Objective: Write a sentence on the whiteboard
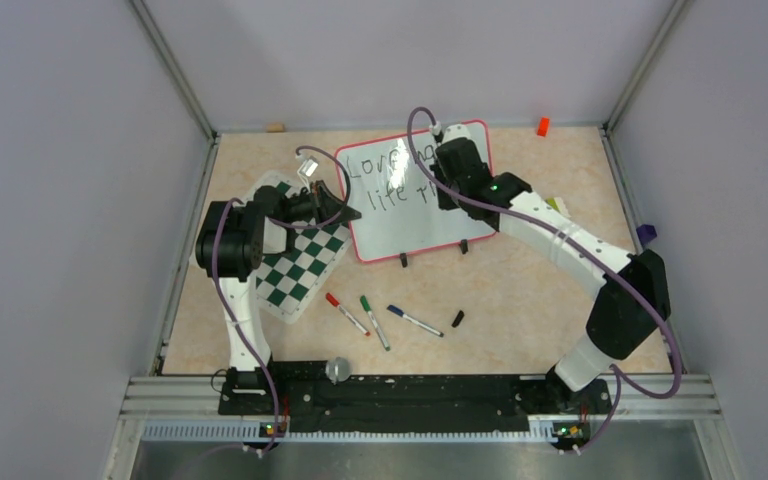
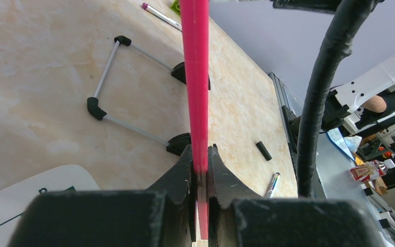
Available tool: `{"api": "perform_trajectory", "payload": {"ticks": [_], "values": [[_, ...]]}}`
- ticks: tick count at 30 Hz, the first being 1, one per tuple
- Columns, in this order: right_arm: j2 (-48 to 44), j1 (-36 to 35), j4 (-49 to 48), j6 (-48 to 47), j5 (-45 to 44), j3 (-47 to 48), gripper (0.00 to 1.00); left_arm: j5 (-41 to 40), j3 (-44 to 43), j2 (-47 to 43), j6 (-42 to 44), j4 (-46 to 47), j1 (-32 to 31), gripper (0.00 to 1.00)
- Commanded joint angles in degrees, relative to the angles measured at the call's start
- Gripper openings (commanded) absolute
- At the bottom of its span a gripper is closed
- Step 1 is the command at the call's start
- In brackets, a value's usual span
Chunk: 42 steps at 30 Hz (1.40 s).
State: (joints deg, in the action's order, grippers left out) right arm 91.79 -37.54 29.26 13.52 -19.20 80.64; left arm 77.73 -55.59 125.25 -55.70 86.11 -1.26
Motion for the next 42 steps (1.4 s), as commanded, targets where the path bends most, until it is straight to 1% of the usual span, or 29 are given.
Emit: {"api": "perform_trajectory", "payload": {"ticks": [1,16,27,42], "values": [[-3.33,1.21,-0.84,-0.88,-0.17,4.74,0.0,1.72,0.22,-1.66,4.58,6.71,-0.1,0.0],[-2.77,3.17,0.29,-1.2,-1.96,4.49,0.0,2.03,0.27,-1.52,4.77,6.71,-0.09,0.0],[-2.11,3.17,-0.41,-0.8,-0.07,4.64,0.0,2.15,0.4,-1.52,4.9,6.71,-0.09,0.0],[-0.23,3.17,1.15,-0.88,-0.31,5.77,0.0,2.19,0.55,-1.76,5.08,6.71,-0.07,0.0]]}}
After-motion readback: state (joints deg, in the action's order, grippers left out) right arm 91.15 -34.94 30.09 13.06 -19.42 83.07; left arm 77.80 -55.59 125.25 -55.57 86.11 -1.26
